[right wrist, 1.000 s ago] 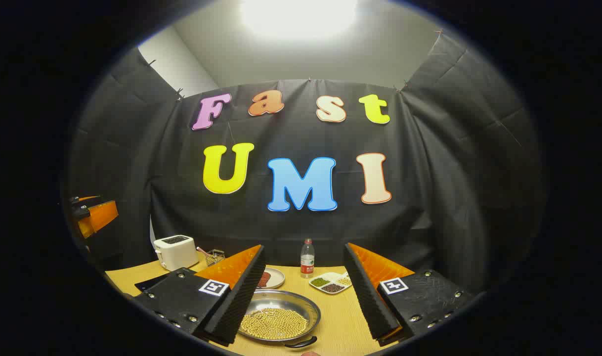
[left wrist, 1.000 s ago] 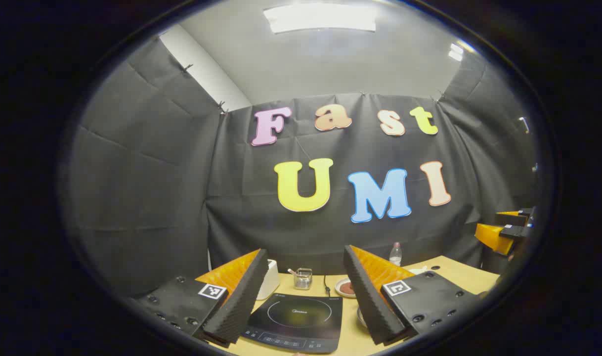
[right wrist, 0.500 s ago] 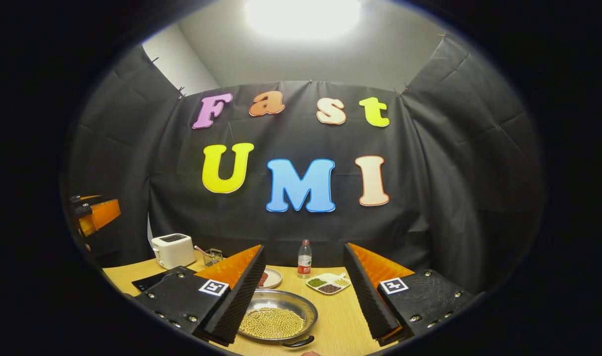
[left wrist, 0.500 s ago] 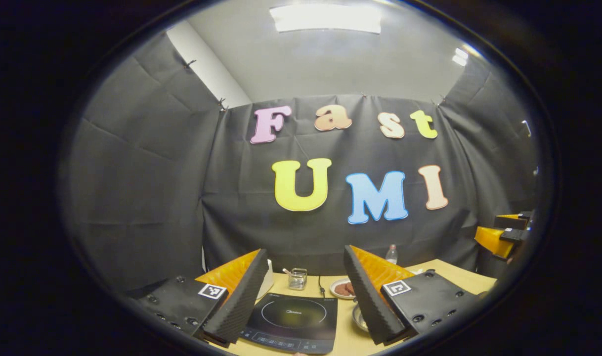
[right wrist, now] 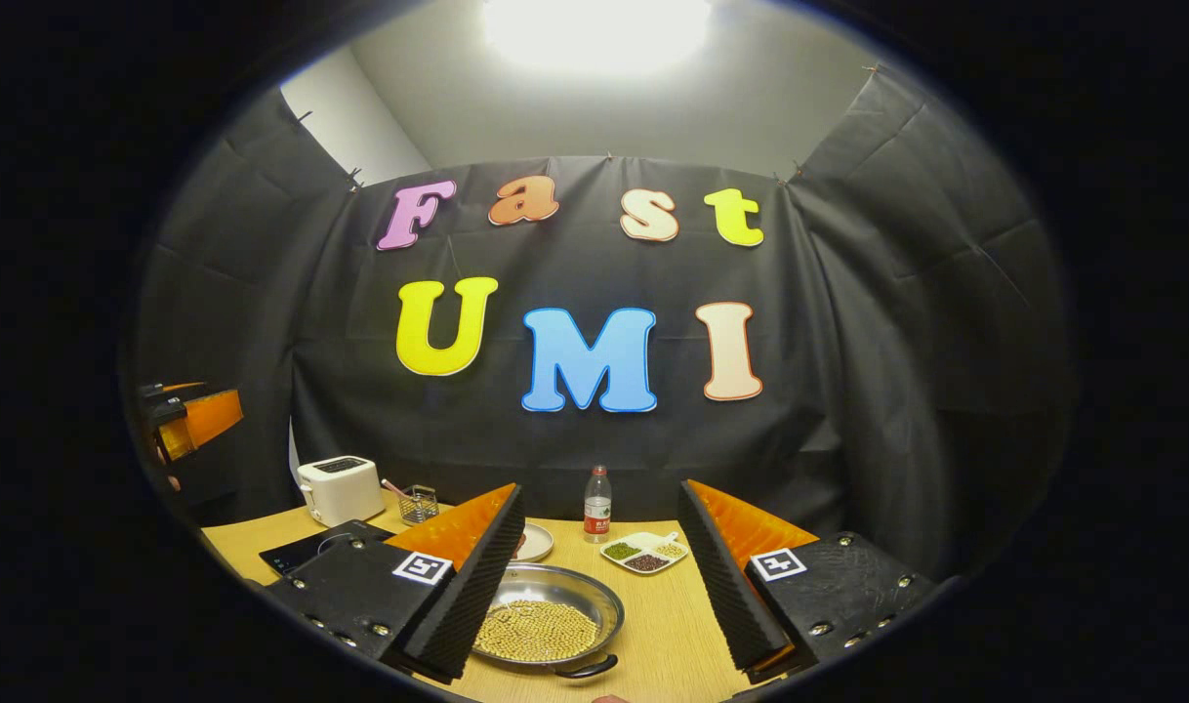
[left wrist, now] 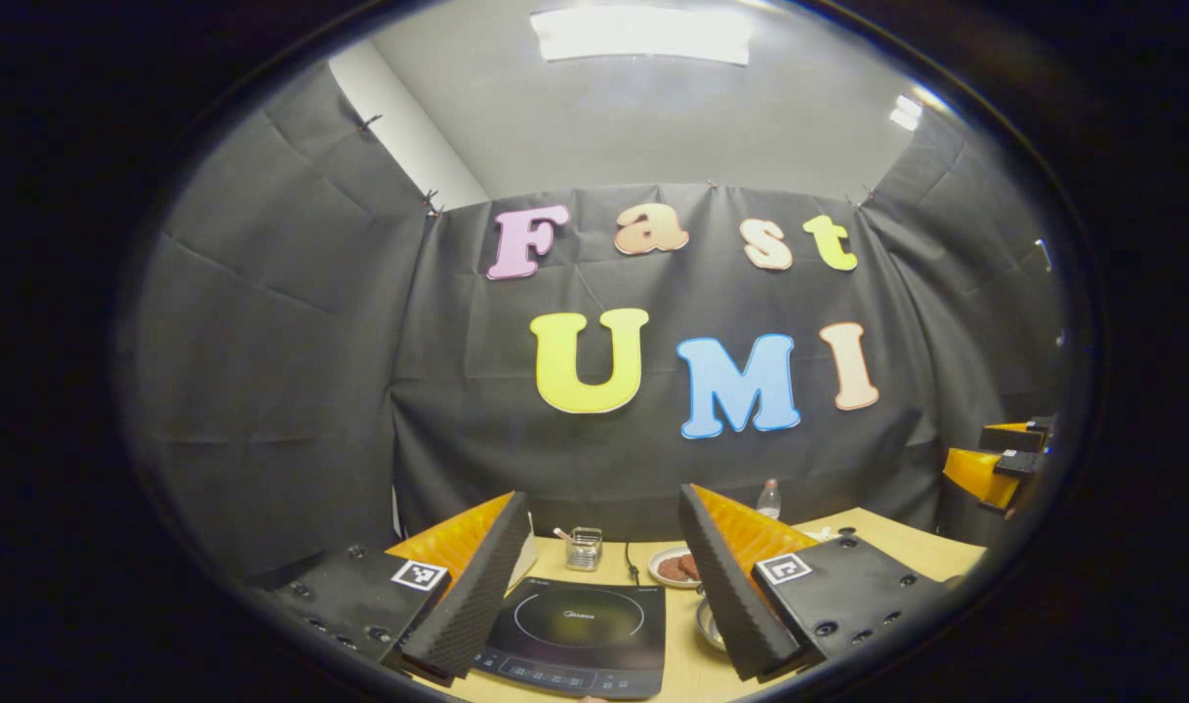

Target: First push the handle of the pot to place it horizontally, then grasp the pot with both hands and set it on the induction cooktop.

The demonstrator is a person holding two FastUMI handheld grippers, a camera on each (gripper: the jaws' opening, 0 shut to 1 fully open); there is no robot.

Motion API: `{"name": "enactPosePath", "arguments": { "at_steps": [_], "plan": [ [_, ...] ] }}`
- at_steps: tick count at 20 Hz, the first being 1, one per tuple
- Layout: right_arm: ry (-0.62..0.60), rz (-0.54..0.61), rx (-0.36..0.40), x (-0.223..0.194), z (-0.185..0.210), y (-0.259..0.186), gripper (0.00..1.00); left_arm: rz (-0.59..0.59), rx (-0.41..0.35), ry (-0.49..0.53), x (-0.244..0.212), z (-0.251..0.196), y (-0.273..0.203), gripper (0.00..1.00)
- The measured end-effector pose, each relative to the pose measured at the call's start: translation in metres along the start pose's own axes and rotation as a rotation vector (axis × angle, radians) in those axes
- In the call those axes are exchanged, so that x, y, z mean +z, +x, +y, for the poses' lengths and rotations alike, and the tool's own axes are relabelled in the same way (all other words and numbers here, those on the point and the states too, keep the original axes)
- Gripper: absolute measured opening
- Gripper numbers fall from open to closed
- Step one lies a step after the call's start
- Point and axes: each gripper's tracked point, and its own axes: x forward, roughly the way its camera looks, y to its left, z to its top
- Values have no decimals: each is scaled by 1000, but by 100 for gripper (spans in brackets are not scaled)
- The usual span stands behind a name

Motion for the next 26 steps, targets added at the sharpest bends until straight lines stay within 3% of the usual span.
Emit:
{"name": "enactPosePath", "arguments": {
  "at_steps": [5,7,8,10,12,13,14,16,26],
  "plan": [
    [15,5,-4,1,1,5,93,12,-14,-6,-6,-3,6,94],
    [12,7,2,1,7,6,74,10,-20,-4,-4,-1,8,94],
    [7,13,5,0,10,4,74,7,-19,-1,-3,1,9,94],
    [4,7,11,2,15,3,52,2,-21,2,-2,7,9,94],
    [-17,8,10,8,21,-3,51,-1,-22,-1,-1,12,8,98],
    [-17,6,32,5,26,4,29,-3,-21,-1,-2,16,8,100],
    [-28,24,45,2,32,0,29,-3,-20,-2,-2,21,7,100],
    [-35,-18,5,9,25,6,1,-4,-23,0,0,28,6,99],
    [-85,139,153,-42,93,-6,1,-13,-48,0,-9,73,11,99]
  ]
}}
